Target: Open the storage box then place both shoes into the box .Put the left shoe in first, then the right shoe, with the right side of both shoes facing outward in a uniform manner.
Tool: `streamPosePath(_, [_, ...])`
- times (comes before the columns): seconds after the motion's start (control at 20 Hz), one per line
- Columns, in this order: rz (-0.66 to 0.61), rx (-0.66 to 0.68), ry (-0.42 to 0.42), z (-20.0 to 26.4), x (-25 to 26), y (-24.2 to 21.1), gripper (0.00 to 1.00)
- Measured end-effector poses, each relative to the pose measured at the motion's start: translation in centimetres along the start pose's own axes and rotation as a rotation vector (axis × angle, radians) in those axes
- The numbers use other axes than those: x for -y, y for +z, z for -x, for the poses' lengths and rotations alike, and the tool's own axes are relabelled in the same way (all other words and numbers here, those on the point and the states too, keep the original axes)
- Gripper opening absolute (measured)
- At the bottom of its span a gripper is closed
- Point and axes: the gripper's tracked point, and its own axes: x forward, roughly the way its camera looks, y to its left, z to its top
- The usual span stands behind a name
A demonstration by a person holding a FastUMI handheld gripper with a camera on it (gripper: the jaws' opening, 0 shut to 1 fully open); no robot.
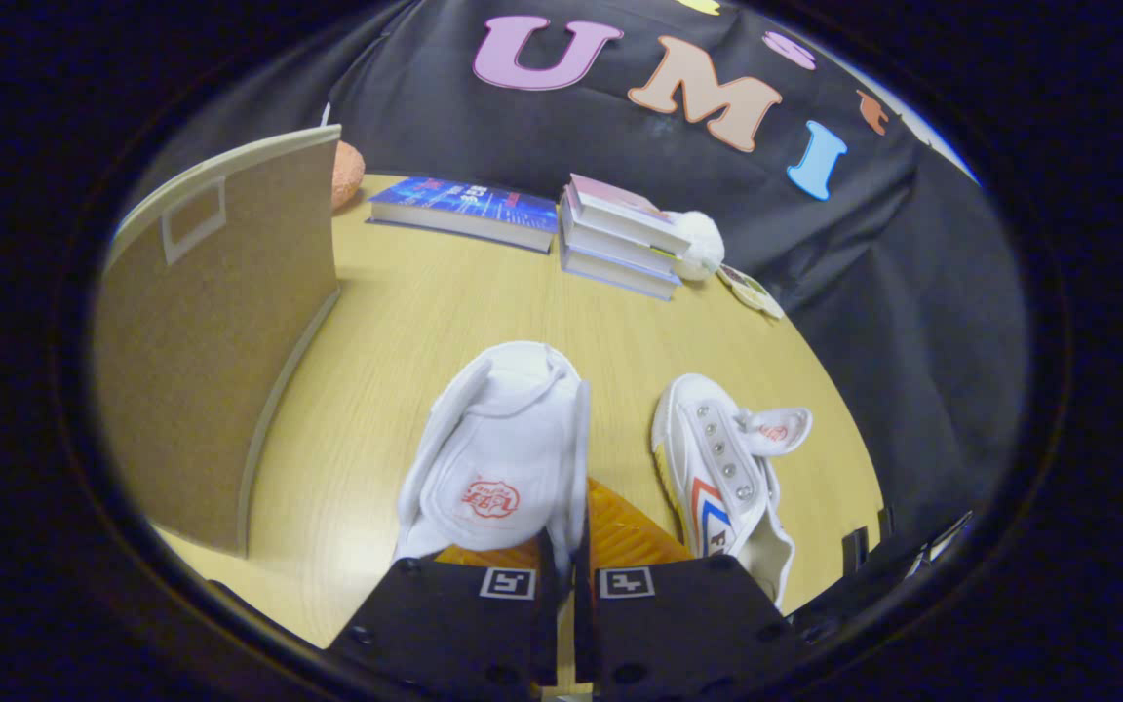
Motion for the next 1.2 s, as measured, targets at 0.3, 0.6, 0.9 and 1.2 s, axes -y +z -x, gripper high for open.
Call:
streamPosePath(0.3, [0.157, 0.099, -0.042, 3.2, 0.1, 4.9, 0.02])
streamPosePath(0.6, [0.160, 0.245, -0.154, 9.1, 2.3, 12.5, 0.02])
streamPosePath(0.9, [0.204, 0.418, -0.270, 17.0, 2.8, 22.2, 0.02])
streamPosePath(1.2, [0.230, 0.484, -0.136, 20.1, -6.8, 25.6, 0.02])
